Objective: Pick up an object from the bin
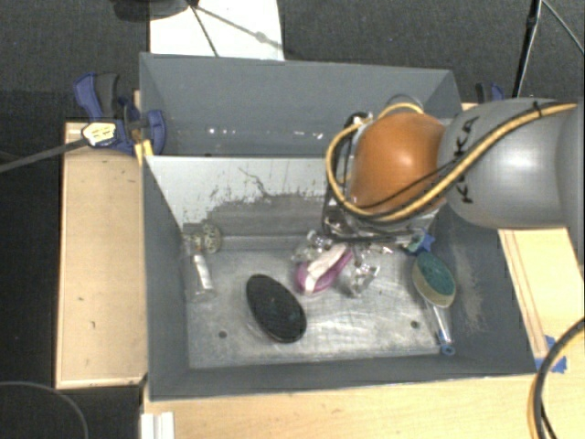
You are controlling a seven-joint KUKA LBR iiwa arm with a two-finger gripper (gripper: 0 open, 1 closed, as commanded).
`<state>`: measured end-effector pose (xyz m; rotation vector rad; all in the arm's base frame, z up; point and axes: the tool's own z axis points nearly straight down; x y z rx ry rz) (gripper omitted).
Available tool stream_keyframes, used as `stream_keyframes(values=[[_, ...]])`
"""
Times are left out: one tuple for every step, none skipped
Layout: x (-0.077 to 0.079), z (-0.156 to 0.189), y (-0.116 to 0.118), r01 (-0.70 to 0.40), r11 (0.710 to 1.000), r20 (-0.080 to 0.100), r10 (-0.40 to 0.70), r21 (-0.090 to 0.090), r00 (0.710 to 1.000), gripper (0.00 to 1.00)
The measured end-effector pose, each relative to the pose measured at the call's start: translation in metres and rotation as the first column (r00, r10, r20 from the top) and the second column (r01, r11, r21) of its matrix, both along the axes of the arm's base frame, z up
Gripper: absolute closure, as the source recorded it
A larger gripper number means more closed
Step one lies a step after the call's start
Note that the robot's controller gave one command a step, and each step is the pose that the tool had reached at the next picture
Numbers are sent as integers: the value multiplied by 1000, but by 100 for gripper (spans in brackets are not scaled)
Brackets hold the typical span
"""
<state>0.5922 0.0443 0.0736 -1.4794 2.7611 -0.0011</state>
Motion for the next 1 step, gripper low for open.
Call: stream_keyframes(values=[[3,0,17,-106,994,3,106,-3,994,0]])
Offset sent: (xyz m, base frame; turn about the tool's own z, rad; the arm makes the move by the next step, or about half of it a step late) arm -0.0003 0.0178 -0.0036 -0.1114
